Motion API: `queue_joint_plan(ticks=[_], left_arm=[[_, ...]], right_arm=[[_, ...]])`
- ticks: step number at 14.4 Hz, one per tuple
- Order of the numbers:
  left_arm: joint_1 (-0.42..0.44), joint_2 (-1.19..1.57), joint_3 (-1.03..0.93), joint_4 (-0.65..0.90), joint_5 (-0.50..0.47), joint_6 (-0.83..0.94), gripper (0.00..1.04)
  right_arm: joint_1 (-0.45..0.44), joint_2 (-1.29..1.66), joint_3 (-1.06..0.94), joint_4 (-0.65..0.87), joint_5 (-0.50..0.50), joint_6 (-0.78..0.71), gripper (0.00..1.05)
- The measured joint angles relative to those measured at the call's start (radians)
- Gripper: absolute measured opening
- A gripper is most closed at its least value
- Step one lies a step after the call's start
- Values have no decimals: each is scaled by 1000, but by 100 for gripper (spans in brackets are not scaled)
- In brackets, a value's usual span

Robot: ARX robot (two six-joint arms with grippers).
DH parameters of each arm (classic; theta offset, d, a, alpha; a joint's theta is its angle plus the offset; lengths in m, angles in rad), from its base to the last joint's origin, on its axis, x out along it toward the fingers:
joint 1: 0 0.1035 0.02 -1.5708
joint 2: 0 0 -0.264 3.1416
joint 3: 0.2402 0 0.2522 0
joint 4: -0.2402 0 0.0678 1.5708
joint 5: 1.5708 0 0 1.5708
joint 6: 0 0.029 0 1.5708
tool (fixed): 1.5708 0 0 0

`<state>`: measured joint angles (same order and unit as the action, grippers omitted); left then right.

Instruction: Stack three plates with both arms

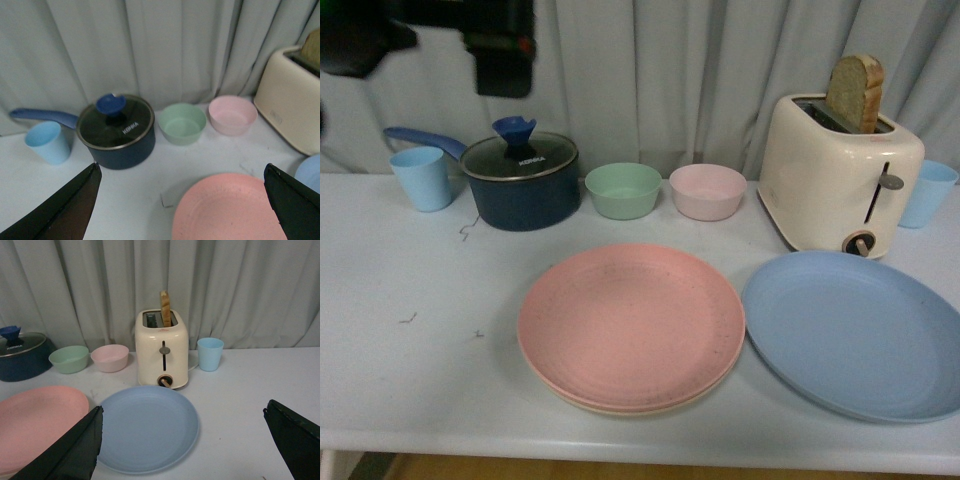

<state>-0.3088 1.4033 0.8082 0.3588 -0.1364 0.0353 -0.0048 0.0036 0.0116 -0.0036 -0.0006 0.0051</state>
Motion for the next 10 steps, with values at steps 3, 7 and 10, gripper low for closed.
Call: queue_joint_plan(ticks=[3, 7, 10], left_arm=[[50, -147, -268, 365, -122, -21, 66], [146, -337, -508, 414, -30, -29, 13], [195, -445, -616, 393, 14, -32, 2]], right_arm=[[0, 0, 0, 0, 0, 0, 98], [0, 0, 0, 0, 0, 0, 98], [0, 0, 0, 0, 0, 0, 98]])
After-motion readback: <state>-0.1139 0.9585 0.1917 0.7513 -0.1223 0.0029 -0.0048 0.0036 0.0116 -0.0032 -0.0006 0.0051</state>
